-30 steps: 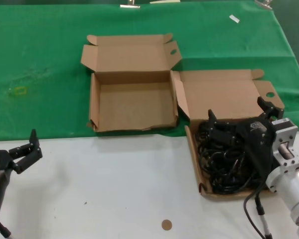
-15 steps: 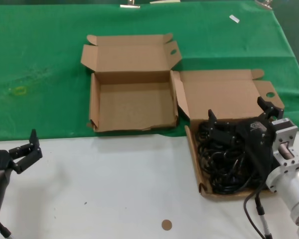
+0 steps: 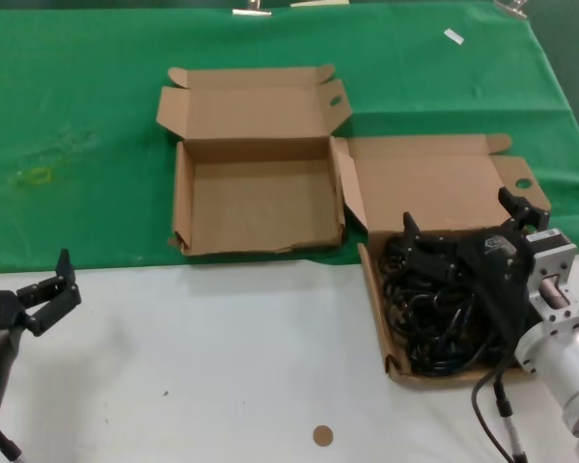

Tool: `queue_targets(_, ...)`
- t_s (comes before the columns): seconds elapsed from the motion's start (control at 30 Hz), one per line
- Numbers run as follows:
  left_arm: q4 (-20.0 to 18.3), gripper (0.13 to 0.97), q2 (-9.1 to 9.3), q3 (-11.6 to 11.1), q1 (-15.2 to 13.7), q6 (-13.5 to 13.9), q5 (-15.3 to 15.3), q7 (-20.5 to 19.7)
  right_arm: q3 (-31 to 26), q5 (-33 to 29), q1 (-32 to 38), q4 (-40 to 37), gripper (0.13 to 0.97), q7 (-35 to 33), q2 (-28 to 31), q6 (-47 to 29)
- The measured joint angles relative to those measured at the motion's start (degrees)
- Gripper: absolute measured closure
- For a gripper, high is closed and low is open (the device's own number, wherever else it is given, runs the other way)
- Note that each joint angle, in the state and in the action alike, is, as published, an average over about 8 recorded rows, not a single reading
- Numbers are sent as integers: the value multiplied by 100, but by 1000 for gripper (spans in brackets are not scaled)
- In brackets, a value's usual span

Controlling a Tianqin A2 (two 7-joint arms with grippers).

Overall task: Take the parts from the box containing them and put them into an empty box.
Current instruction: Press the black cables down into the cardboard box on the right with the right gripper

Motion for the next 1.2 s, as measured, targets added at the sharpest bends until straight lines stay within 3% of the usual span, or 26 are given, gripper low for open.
queue_targets(0.4, 0, 243, 0, 0, 0, 0, 0, 0, -83, 15, -35, 40, 129, 36, 72, 36)
queue_targets(0.67, 0, 407, 0, 0, 0, 0, 1, 0, -200, 55, -92, 163, 129, 80, 323, 103)
queue_targets(0.73, 0, 407, 0, 0, 0, 0, 1, 0, -272, 98, -97, 203, 129, 96, 442, 164)
queue_targets(0.8, 0, 407, 0, 0, 0, 0, 1, 0, -371, 167, -94, 243, 129, 106, 593, 241)
queue_targets(1.07, 0, 631, 0, 0, 0, 0, 1, 0, -1066, 760, 26, 438, 129, 101, 1622, 585)
queue_targets(1.2, 0, 699, 0, 0, 0, 0, 1, 0, -1545, 1132, 189, 581, 129, 107, 2381, 659)
